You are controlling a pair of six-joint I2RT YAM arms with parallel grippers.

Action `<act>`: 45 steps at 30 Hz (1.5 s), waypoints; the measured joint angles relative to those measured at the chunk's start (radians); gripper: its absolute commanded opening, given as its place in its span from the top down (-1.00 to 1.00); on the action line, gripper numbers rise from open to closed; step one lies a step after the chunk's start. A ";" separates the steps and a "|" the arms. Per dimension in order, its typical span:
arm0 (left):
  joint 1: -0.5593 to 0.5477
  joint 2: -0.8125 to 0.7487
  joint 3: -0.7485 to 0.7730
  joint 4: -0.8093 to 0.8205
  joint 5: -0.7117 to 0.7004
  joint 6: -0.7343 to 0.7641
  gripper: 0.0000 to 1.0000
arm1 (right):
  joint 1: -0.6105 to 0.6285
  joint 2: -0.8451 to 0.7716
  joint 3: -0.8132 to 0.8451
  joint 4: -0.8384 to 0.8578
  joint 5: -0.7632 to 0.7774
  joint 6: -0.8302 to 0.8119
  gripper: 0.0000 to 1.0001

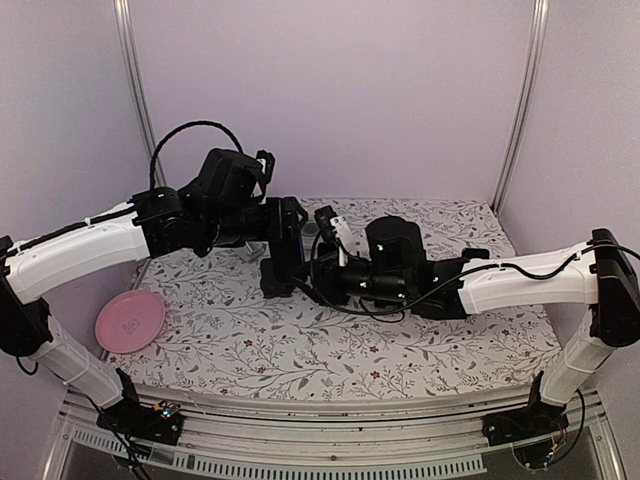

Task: Place the phone on the phone stand
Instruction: Pass from the right arm to the left, then place the phone on the phone stand.

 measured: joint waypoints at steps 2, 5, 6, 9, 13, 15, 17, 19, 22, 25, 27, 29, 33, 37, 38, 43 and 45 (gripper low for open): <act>0.000 -0.002 -0.003 0.000 -0.007 0.003 0.38 | 0.000 0.000 0.000 0.006 0.000 0.003 -0.29; 0.000 -0.003 -0.011 0.000 -0.023 0.004 0.38 | -0.002 -0.001 -0.002 0.013 0.002 0.014 -0.58; 0.000 -0.003 -0.014 0.000 -0.031 0.005 0.38 | -0.003 -0.002 -0.004 0.015 0.004 0.018 -0.68; 0.003 -0.003 -0.026 0.002 -0.069 0.004 0.38 | -0.009 -0.023 -0.037 0.019 0.023 0.027 -0.91; 0.011 -0.003 -0.047 0.009 -0.138 0.004 0.38 | -0.019 -0.080 -0.093 0.016 0.054 0.038 -0.98; 0.021 -0.001 -0.062 0.018 -0.179 0.004 0.38 | -0.025 -0.118 -0.120 0.015 0.074 0.043 -0.98; 0.031 0.006 -0.072 0.032 -0.214 0.005 0.38 | -0.031 -0.156 -0.140 0.009 0.097 0.048 -0.98; 0.042 0.025 -0.084 0.055 -0.254 0.006 0.38 | -0.037 -0.196 -0.155 0.000 0.122 0.052 -0.98; 0.056 0.062 -0.106 0.090 -0.303 0.008 0.38 | -0.045 -0.260 -0.180 -0.009 0.164 0.054 -0.98; 0.071 0.102 -0.137 0.135 -0.345 0.015 0.38 | -0.049 -0.325 -0.208 -0.024 0.204 0.054 -0.98; 0.082 0.118 -0.160 0.168 -0.361 0.025 0.38 | -0.051 -0.368 -0.226 -0.035 0.231 0.054 -0.98; 0.095 0.131 -0.182 0.206 -0.373 0.042 0.38 | -0.053 -0.403 -0.239 -0.043 0.253 0.052 -0.98; 0.116 0.163 -0.204 0.287 -0.383 0.075 0.37 | -0.054 -0.463 -0.264 -0.058 0.292 0.047 -0.98; 0.124 0.207 -0.206 0.362 -0.387 0.105 0.36 | -0.054 -0.501 -0.277 -0.071 0.314 0.039 -0.98; 0.124 0.220 -0.206 0.381 -0.388 0.110 0.36 | -0.054 -0.509 -0.279 -0.074 0.316 0.036 -0.98; 0.125 0.288 -0.206 0.454 -0.401 0.128 0.36 | -0.054 -0.537 -0.283 -0.088 0.328 0.033 -0.98; 0.126 0.313 -0.206 0.483 -0.407 0.139 0.36 | -0.054 -0.549 -0.287 -0.096 0.332 0.033 -0.98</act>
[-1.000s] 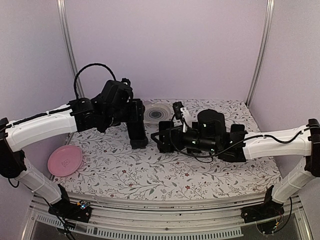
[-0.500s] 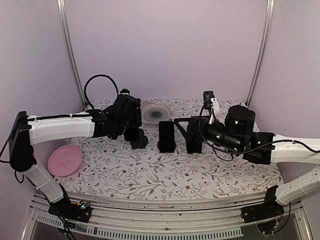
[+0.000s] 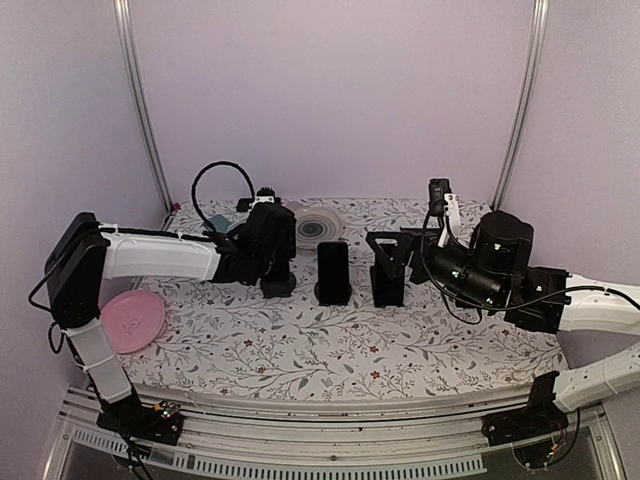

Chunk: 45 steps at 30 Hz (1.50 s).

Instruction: Place the phone on the phone stand

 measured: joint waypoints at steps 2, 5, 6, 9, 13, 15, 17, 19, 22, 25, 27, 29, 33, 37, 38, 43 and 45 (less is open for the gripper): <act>0.001 0.020 0.000 0.021 -0.010 0.007 0.36 | 0.000 -0.011 -0.007 -0.006 0.000 0.000 -0.98; 0.005 0.042 -0.001 0.054 -0.029 0.015 0.36 | 0.000 -0.024 -0.013 -0.015 0.000 0.001 -0.98; 0.006 0.051 -0.002 0.067 -0.038 0.016 0.36 | 0.000 -0.026 -0.014 -0.016 0.000 0.001 -0.98; 0.013 0.069 -0.003 0.094 -0.049 0.016 0.35 | 0.000 -0.027 -0.015 -0.018 0.000 0.001 -0.98; 0.021 0.093 -0.003 0.118 -0.055 0.016 0.33 | 0.000 -0.027 -0.015 -0.021 0.000 0.001 -0.98; 0.021 0.105 -0.003 0.126 -0.061 0.016 0.29 | 0.000 -0.027 -0.015 -0.021 0.000 0.001 -0.98; 0.021 0.115 -0.003 0.129 -0.064 0.015 0.26 | 0.000 -0.027 -0.015 -0.021 0.000 0.001 -0.98; 0.021 0.124 -0.003 0.134 -0.065 0.013 0.26 | 0.000 -0.027 -0.016 -0.021 0.000 0.001 -0.98; 0.021 0.132 -0.013 0.142 -0.064 0.004 0.24 | 0.000 -0.027 -0.018 -0.021 0.000 0.002 -0.98; 0.021 0.137 -0.029 0.145 -0.062 -0.009 0.24 | 0.000 -0.027 -0.020 -0.021 -0.001 0.002 -0.98; 0.021 0.141 -0.037 0.148 -0.060 -0.017 0.24 | 0.000 -0.027 -0.023 -0.021 -0.001 0.002 -0.98; 0.021 0.146 -0.041 0.149 -0.057 -0.024 0.24 | 0.000 -0.027 -0.024 -0.021 -0.001 0.002 -0.98; 0.021 0.148 -0.051 0.155 -0.050 -0.032 0.24 | 0.000 -0.027 -0.025 -0.021 -0.002 0.003 -0.98; 0.021 0.148 -0.052 0.159 -0.045 -0.033 0.23 | 0.000 -0.027 -0.029 -0.021 -0.004 0.003 -0.98; 0.021 0.148 -0.052 0.161 -0.043 -0.034 0.22 | 0.000 -0.027 -0.029 -0.021 -0.005 0.003 -0.98; 0.021 0.148 -0.052 0.164 -0.042 -0.035 0.18 | 0.000 -0.027 -0.029 -0.021 -0.006 0.003 -0.98; 0.021 0.148 -0.052 0.163 -0.042 -0.035 0.13 | 0.000 -0.027 -0.029 -0.021 -0.009 0.004 -0.98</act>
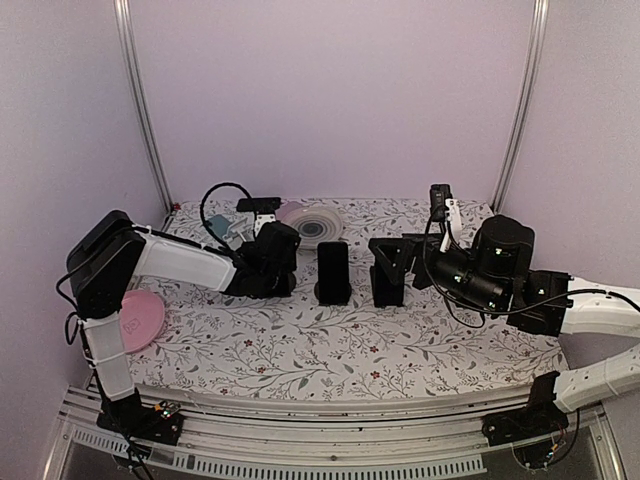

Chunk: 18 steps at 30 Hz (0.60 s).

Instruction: Place the phone on the phone stand

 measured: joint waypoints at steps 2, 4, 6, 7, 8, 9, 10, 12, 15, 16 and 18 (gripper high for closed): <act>0.000 0.000 0.000 0.000 0.001 0.000 0.02 | 0.000 0.000 -0.001 0.000 -0.003 0.002 -0.98; 0.000 0.000 0.000 0.000 0.002 0.000 -0.14 | 0.000 0.000 -0.006 0.001 -0.005 0.003 -0.98; 0.000 0.000 0.000 0.000 0.005 0.000 -0.30 | 0.000 0.000 -0.012 0.000 -0.008 0.003 -0.98; 0.000 0.000 0.000 0.000 0.006 0.000 -0.38 | 0.000 0.000 -0.014 0.000 -0.009 0.003 -0.98; 0.000 0.000 0.000 0.000 0.008 0.000 -0.46 | 0.000 0.000 -0.014 0.000 -0.010 0.003 -0.98; 0.000 0.000 0.000 0.000 0.008 0.000 -0.53 | 0.000 0.000 -0.015 0.000 -0.010 0.004 -0.98; 0.000 0.000 0.000 0.000 0.009 0.000 -0.60 | 0.000 0.000 -0.015 0.000 -0.010 0.005 -0.98; 0.000 0.000 -0.001 0.001 0.011 0.000 -0.78 | 0.000 0.000 -0.015 0.000 -0.010 0.006 -0.98; -0.001 0.000 -0.001 0.015 0.011 -0.001 -0.93 | 0.000 0.000 -0.015 0.000 -0.011 0.006 -0.98; -0.001 0.000 -0.001 0.021 0.011 0.000 -0.93 | 0.000 0.000 -0.015 0.000 -0.011 0.006 -0.98; -0.004 0.000 -0.002 0.026 0.011 0.000 -0.93 | 0.000 0.000 -0.015 0.000 -0.011 0.006 -0.98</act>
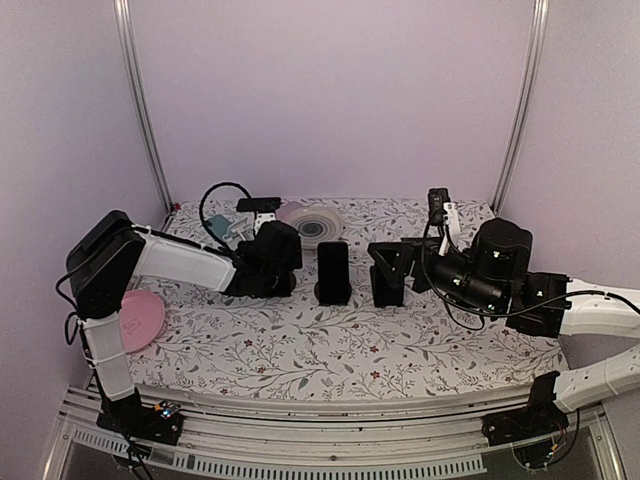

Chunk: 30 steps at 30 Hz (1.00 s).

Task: Place the phone on the phone stand
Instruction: Place the phone on the phone stand, then pick up the phone stand from the corner of the board.

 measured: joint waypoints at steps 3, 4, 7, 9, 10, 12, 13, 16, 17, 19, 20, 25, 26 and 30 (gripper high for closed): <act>-0.001 -0.006 -0.010 0.011 0.000 0.001 -0.93 | 0.000 0.003 0.000 0.000 -0.002 0.000 -0.98; -0.002 -0.010 -0.014 0.012 0.000 0.002 -0.93 | 0.000 0.004 0.000 0.001 -0.002 0.000 -0.98; -0.002 -0.022 -0.024 0.011 0.001 0.004 -0.93 | 0.000 0.006 0.000 0.000 -0.003 0.000 -0.98; -0.003 -0.040 -0.034 0.010 0.001 0.007 -0.93 | 0.000 0.006 0.000 0.001 -0.003 0.000 -0.98; -0.004 -0.049 -0.036 0.011 0.002 0.009 -0.93 | 0.000 0.006 0.000 0.001 -0.003 0.000 -0.98; -0.006 -0.073 -0.042 0.011 0.008 0.018 -0.93 | -0.001 0.006 0.000 0.001 -0.003 0.000 -0.98; -0.008 -0.087 -0.046 0.011 0.012 0.024 -0.93 | -0.001 0.006 0.000 0.001 -0.003 0.000 -0.98; -0.010 -0.135 -0.057 0.010 0.025 0.039 -0.93 | -0.001 0.013 0.001 0.001 -0.003 -0.001 -0.98; -0.011 -0.151 -0.060 0.010 0.031 0.042 -0.93 | -0.002 0.018 0.003 0.000 -0.004 -0.002 -0.98; -0.011 -0.177 -0.061 0.005 0.042 0.048 -0.93 | -0.016 0.033 0.010 -0.002 -0.014 -0.005 -0.98; -0.011 -0.192 -0.061 -0.002 0.048 0.051 -0.93 | -0.029 0.041 0.015 -0.004 -0.025 -0.007 -0.98; -0.003 -0.266 -0.061 -0.056 0.092 0.056 -0.93 | -0.117 0.062 0.056 -0.019 -0.090 -0.011 -0.98; 0.002 -0.283 -0.058 -0.079 0.111 0.056 -0.93 | -0.138 0.065 0.068 -0.023 -0.110 -0.012 -0.98; 0.063 -0.329 -0.024 -0.157 0.212 0.056 -0.93 | -0.227 0.084 0.113 -0.030 -0.188 -0.016 -0.98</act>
